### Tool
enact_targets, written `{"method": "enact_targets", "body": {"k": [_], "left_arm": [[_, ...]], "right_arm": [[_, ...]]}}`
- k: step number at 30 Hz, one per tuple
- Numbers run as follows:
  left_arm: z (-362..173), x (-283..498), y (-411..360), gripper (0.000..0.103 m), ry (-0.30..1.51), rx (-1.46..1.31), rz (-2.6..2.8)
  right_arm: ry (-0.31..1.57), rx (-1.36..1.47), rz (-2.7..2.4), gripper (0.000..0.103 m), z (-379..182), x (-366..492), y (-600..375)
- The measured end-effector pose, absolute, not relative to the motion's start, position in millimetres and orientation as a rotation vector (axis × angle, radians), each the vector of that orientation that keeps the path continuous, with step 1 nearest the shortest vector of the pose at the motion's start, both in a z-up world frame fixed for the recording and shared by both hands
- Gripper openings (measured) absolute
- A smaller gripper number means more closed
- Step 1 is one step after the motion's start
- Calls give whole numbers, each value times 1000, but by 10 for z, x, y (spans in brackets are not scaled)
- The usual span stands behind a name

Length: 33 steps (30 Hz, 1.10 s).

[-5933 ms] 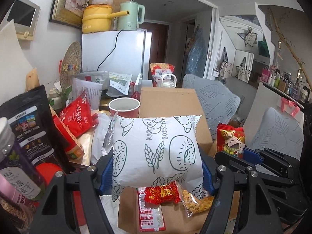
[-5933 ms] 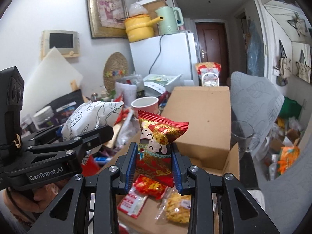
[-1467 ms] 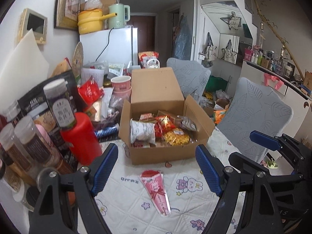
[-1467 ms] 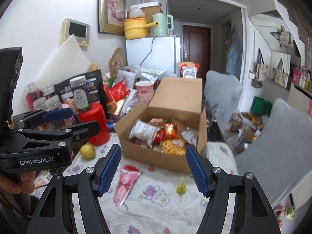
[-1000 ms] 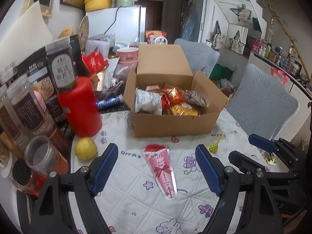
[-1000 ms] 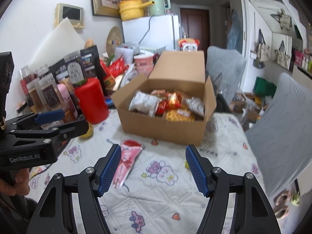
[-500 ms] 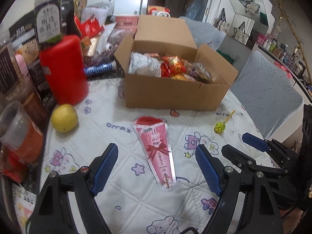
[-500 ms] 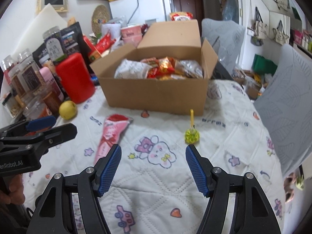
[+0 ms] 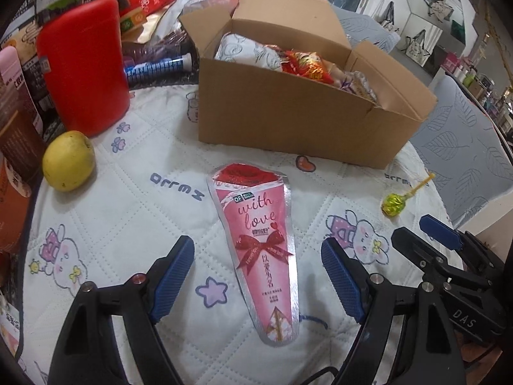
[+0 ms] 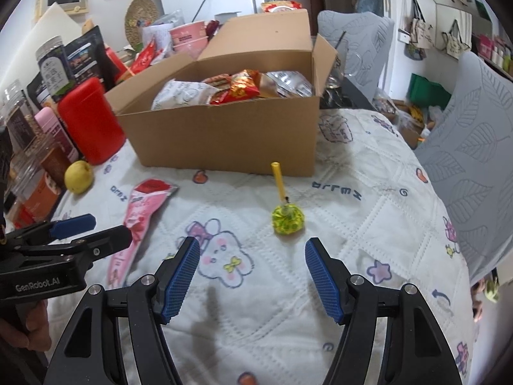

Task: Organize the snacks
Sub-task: 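Withdraw both tools from the box toward the pink cone packet, then grasp the pink 'with love' packet with the left tool while the right tool grasps the green lollipop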

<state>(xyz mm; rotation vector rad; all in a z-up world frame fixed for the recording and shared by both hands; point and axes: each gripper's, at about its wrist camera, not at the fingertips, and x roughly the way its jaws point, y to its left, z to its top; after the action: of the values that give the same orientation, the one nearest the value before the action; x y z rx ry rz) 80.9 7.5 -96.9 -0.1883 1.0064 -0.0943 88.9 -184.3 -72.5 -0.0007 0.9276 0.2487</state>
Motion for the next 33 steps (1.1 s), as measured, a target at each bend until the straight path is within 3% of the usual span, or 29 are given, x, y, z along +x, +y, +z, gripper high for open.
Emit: {"method": "enact_targets", "body": {"k": [15,17,19,20,23,25,28,33], "left_arm": [[-1185,1121,-75,81,1037,-46,13],[-1179,1149,-58,75,1023,-43,15],[-1163,1169,-41,57,1005,-40,16],[-1155,1176,-30,54,999,-48,11],[-1144,1181,-14,48,994,-60,-3],[-1136,1157,-27,44,994,-64,-12],[-1108,1117,-37,42,994,-89,-51],[-1075,988,-127,40,998,-90,-103]], "right_arm": [[973,-3,240,69,-932,1223,-1920],[981,-4,234,69,-950,1252,-1924],[984,-10,229,68,-963,1270,-1919],[980,-10,227,68,-965,1276,-1920],[976,-15,206,58,-967,1305,-1922],[966,-22,188,41,-969,1325,-1929],[960,-45,166,26,-971,1320,-1946],[964,-11,194,26,-941,1242,-1990]]}}
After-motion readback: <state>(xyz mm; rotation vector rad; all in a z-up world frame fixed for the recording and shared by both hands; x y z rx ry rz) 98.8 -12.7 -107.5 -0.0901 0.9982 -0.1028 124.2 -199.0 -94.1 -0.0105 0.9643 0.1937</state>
